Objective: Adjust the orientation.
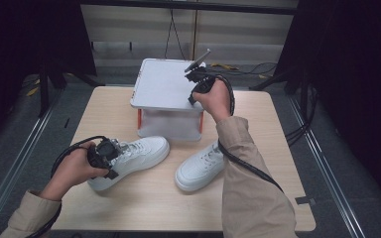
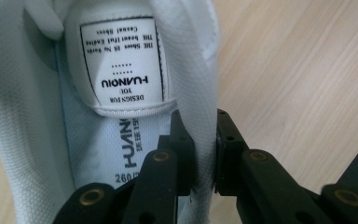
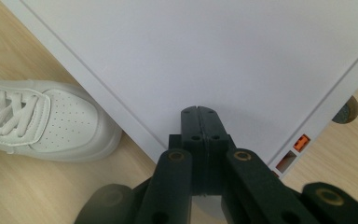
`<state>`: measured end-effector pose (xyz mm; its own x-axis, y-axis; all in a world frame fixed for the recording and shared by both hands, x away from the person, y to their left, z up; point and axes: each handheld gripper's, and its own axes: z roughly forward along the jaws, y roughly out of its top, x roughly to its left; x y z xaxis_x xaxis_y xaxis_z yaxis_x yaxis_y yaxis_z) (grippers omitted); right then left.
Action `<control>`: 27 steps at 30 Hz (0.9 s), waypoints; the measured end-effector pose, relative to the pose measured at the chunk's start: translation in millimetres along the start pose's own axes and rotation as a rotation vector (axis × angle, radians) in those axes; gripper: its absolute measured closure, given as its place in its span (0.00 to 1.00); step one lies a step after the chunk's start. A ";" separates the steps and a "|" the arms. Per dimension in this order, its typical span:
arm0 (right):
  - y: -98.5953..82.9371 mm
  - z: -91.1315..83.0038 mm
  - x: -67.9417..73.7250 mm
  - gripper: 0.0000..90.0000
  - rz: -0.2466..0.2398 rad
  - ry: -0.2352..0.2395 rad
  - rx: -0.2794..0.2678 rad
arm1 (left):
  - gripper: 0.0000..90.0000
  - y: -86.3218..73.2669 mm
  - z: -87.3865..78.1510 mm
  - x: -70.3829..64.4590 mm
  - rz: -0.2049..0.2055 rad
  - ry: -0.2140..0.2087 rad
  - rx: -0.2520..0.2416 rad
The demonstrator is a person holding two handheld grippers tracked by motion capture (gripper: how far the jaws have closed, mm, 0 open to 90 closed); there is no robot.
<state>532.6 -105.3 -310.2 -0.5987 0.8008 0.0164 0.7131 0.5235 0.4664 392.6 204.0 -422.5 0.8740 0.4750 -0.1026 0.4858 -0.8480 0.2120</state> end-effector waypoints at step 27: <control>-1.1 -0.1 -1.6 1.00 0.003 0.010 -0.007 | 0.71 -14.5 4.5 61.3 -0.140 0.038 0.035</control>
<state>532.8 -107.1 -310.7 -0.6001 0.7995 0.0266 0.7123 0.5189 0.4727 439.1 244.3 -436.3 0.7970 0.5969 -0.0917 0.6033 -0.7803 0.1646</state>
